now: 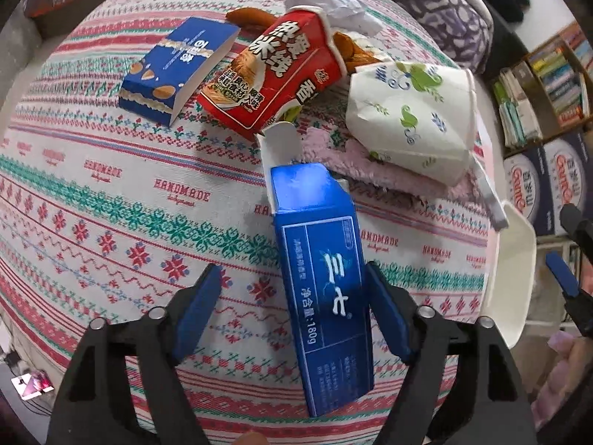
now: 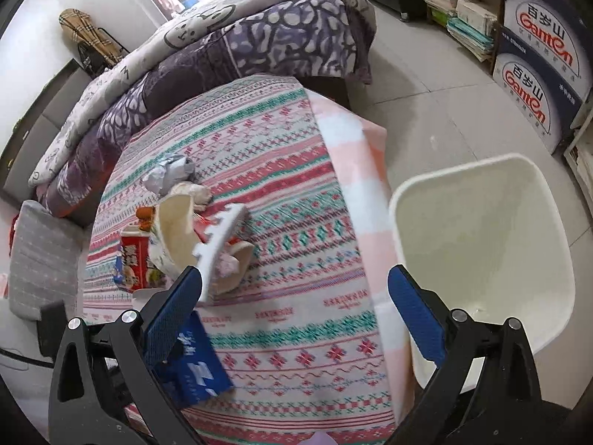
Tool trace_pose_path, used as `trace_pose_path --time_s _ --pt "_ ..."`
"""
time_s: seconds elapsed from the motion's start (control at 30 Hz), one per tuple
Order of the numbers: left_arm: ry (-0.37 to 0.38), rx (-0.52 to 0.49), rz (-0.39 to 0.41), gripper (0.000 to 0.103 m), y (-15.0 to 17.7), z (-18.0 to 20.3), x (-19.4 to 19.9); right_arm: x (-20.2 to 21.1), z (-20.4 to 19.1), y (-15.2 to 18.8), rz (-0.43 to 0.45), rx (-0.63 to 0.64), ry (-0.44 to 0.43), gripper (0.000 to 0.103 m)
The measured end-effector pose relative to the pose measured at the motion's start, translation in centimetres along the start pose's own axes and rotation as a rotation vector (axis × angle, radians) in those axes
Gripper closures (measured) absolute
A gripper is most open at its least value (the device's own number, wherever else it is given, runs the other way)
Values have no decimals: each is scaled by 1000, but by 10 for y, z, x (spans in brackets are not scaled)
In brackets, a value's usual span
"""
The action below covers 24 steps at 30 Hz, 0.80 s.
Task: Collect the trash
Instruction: 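Grasp the blue toothpaste box with left gripper while right gripper grasps the white comb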
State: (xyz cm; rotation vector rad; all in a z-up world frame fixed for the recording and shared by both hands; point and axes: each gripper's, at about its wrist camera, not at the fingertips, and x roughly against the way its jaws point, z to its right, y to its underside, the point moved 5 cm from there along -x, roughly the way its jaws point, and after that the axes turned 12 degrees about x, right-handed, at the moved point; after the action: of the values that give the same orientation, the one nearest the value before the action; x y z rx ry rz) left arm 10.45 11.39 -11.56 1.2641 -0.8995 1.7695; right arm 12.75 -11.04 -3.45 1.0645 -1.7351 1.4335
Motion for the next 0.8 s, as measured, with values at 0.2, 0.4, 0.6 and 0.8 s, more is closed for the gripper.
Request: trace_pose_path --time_s 0.2,0.4,0.6,0.8 --pt "19 -4 -68 26 10 13 -14 -19 -20 -20 -16 103 32 7" --pt "11 -38 -77 67 12 23 -16 -47 -19 -6 -77 56 -64 7" --pt "46 -20 -26 71 14 -13 18 -53 -37 -9 -95 95 -118 7" --pt "44 -34 80 71 3 -22 52 -66 -47 -8 -128 66 -193 21"
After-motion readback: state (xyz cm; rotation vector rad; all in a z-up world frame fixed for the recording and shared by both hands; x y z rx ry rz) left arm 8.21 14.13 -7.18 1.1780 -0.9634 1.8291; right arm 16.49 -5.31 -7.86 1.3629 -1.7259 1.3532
